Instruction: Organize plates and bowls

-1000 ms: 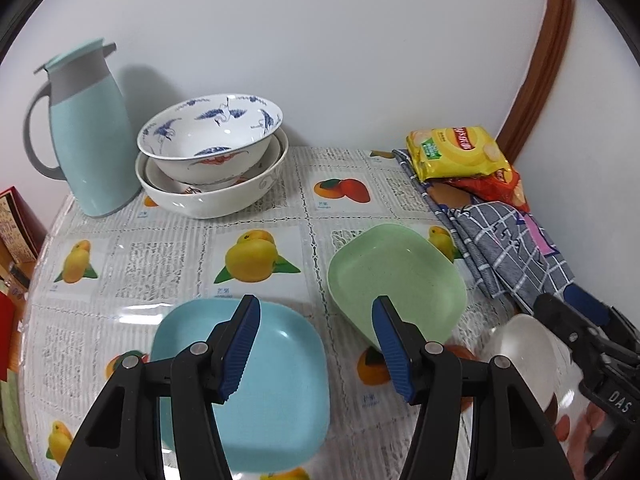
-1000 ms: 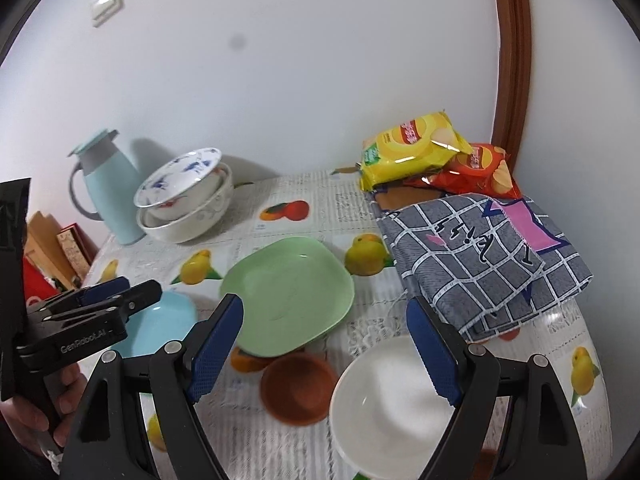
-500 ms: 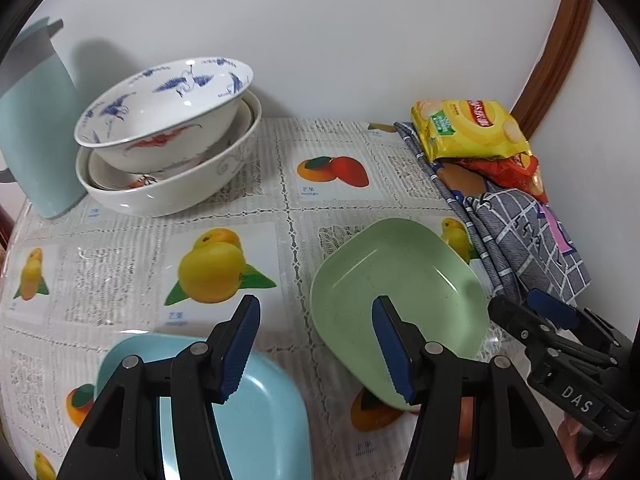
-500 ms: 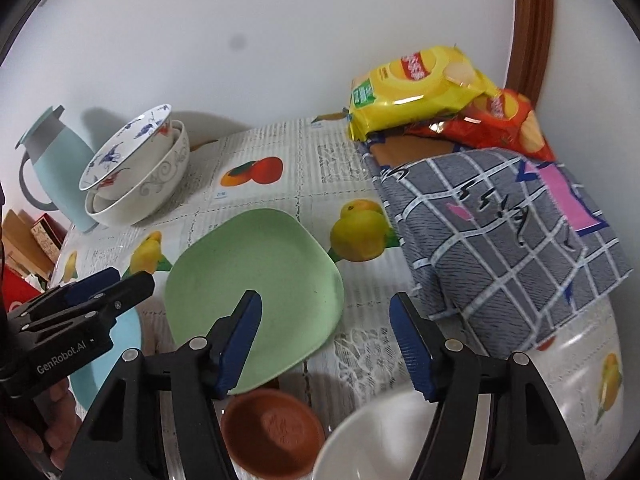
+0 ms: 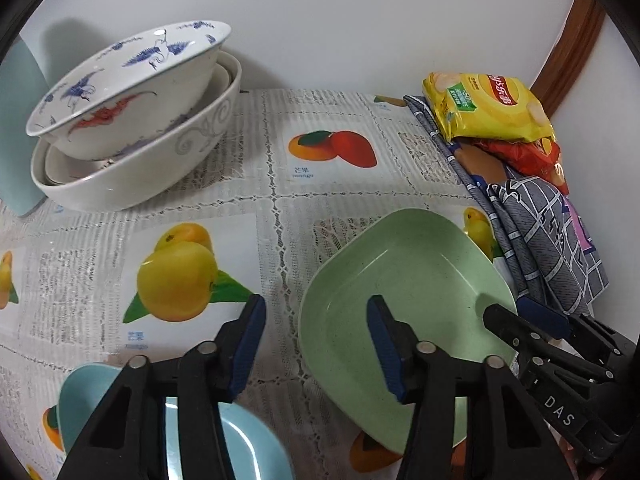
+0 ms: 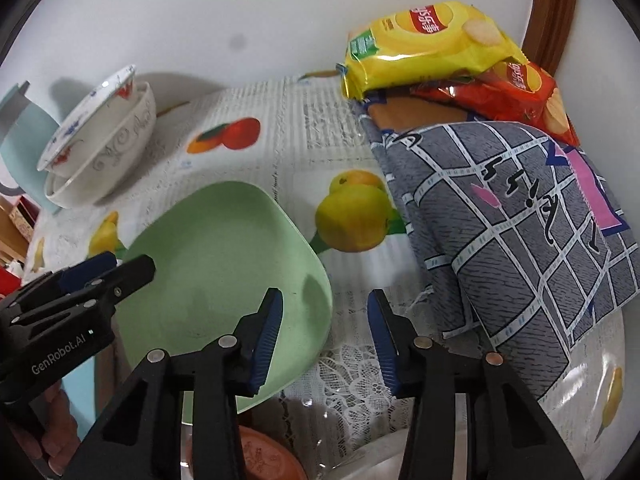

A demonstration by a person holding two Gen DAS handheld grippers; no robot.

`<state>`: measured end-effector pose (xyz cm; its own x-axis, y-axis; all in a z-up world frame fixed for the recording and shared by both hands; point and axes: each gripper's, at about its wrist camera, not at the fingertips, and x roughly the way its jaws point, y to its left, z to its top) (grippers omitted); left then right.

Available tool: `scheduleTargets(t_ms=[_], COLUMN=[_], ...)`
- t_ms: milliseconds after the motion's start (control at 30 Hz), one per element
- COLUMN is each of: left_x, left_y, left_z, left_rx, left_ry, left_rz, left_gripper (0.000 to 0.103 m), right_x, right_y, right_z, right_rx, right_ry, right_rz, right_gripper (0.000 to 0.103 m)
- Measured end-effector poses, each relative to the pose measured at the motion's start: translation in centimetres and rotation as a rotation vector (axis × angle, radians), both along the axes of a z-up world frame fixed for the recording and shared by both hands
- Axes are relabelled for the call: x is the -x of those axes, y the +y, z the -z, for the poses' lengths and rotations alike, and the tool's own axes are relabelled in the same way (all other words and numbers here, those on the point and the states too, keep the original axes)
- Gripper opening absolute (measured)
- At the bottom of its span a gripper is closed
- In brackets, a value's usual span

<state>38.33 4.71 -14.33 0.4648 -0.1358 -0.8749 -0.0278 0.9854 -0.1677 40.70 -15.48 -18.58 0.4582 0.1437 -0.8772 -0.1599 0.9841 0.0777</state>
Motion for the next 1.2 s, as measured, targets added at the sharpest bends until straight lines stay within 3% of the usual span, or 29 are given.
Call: scheduleTargets(t_ms=[267,500,800,1200], left_x=[-0.7,-0.8,-0.6,0.9], left_y=[-0.4,-0.3,0.3,0.0], left_z=[1.3,1.9,1.8,-1.4], left_rx=[0.017,0.02,0.048,0.056], left_ry=[0.042,0.045,0.032,-0.04], left_rz=[0.007,0.003,-0.012,0.0], left_gripper=[0.032,0.02,0.01,0.008], right_x=[-0.7,-1.4,-1.2,0.4], right_y=[-0.1,0.1,0.2,-0.7], right_z=[0.7,1.6,0.3,-2.3], right_rx=[0.022,-0.003,-0.016,-0.091], right_ry=[0.046,0.102,0.037,-0.078], right_rz=[-0.009,-0.044,-0.017,0.026], right_gripper=[0.039,0.018,0.007,0.006])
